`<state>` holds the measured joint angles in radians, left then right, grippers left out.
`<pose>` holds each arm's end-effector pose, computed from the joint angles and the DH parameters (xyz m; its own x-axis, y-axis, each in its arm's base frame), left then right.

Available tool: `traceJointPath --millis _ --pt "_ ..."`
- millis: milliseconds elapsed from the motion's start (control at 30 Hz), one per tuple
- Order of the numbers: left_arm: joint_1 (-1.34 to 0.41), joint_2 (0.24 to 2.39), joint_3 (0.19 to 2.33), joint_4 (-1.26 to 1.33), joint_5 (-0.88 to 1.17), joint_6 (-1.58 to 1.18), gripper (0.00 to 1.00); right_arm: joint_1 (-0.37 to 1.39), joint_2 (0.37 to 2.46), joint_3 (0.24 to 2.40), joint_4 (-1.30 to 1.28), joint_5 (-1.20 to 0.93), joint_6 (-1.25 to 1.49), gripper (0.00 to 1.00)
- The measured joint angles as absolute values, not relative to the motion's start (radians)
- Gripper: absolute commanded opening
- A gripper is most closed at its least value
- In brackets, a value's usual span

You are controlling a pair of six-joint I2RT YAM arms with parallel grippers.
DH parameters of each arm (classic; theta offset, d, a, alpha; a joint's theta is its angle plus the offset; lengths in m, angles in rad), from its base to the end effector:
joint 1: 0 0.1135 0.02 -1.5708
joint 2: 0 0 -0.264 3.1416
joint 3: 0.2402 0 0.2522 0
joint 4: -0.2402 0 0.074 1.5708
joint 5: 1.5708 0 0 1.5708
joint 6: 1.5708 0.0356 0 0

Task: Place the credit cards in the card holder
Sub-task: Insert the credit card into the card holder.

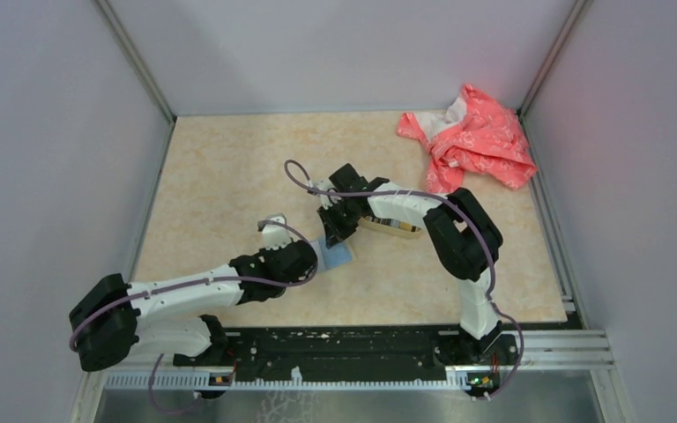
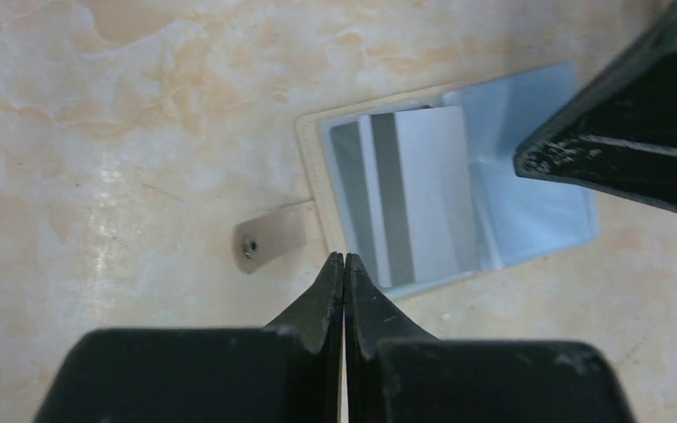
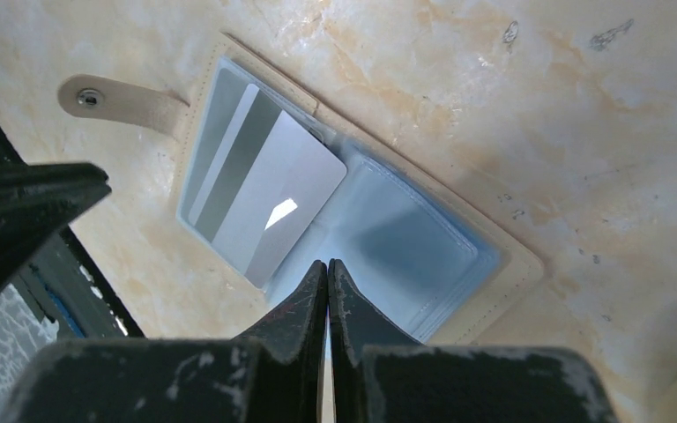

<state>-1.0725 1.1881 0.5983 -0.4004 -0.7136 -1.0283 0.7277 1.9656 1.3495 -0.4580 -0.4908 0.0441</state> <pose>0.1226 -0.1766 0.1876 -0.6281 -0.2003 -0.7519 -0.0880 0.9784 -0.1872 0.2923 0.2828 0.1719 -0.6891 -0.5618 -0.4578 -0.7247 0.5345 0.4350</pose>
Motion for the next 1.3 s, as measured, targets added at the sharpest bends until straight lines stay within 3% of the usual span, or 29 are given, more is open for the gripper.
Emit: traceJointPath --millis 533,1200,1300 --pt "-0.883 1.29 0.526 -0.274 -0.506 -0.876 0.0 0.798 2.028 1.39 -0.456 -0.395 0.046 0.0" --pt "-0.841 1.331 0.533 -0.168 -0.459 -0.808 0.0 0.829 2.01 1.361 -0.381 -0.398 0.079 0.0" --pt "-0.839 1.327 0.53 -0.157 -0.448 -0.809 0.07 0.82 1.972 1.338 -0.384 -0.424 0.048 0.02"
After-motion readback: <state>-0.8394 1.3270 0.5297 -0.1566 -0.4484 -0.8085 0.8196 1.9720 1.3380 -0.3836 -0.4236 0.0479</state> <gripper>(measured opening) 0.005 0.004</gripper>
